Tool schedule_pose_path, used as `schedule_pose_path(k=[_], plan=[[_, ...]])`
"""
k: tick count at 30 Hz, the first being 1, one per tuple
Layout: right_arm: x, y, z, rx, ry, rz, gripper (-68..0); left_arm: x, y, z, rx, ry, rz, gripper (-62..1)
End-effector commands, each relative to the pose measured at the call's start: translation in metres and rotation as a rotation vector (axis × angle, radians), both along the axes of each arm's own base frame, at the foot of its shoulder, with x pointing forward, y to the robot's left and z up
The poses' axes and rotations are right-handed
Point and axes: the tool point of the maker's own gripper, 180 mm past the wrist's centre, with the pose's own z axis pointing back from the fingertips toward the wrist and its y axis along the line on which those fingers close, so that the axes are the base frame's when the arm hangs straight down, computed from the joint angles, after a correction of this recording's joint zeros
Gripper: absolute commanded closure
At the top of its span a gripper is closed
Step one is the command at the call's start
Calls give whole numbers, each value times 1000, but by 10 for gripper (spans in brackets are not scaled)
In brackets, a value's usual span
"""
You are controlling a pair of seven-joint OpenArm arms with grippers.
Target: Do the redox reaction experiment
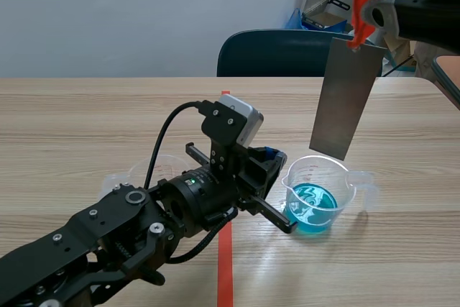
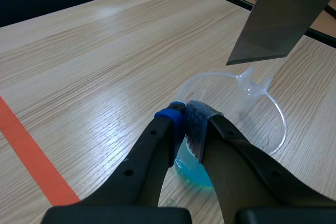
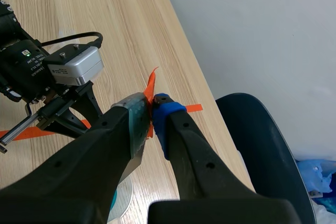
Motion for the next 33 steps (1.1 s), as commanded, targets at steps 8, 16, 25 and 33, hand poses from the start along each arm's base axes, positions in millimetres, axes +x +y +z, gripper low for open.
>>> schedule_pose_path(k=[8,16,25,33], plan=[[-2,4,8,13,-19,25,-8,-20,14,12,-28,-40,-9,-21],[-2,4,8,13,-19,25,-8,-69,43,4,13,-17,-59,-123],[-2,4,8,13,-19,25,-8,-114,60,22,-9,-18,-62,-311],[-2,4,8,13,-19,25,-8,-112,63,39,-25,-49,-4,-623]])
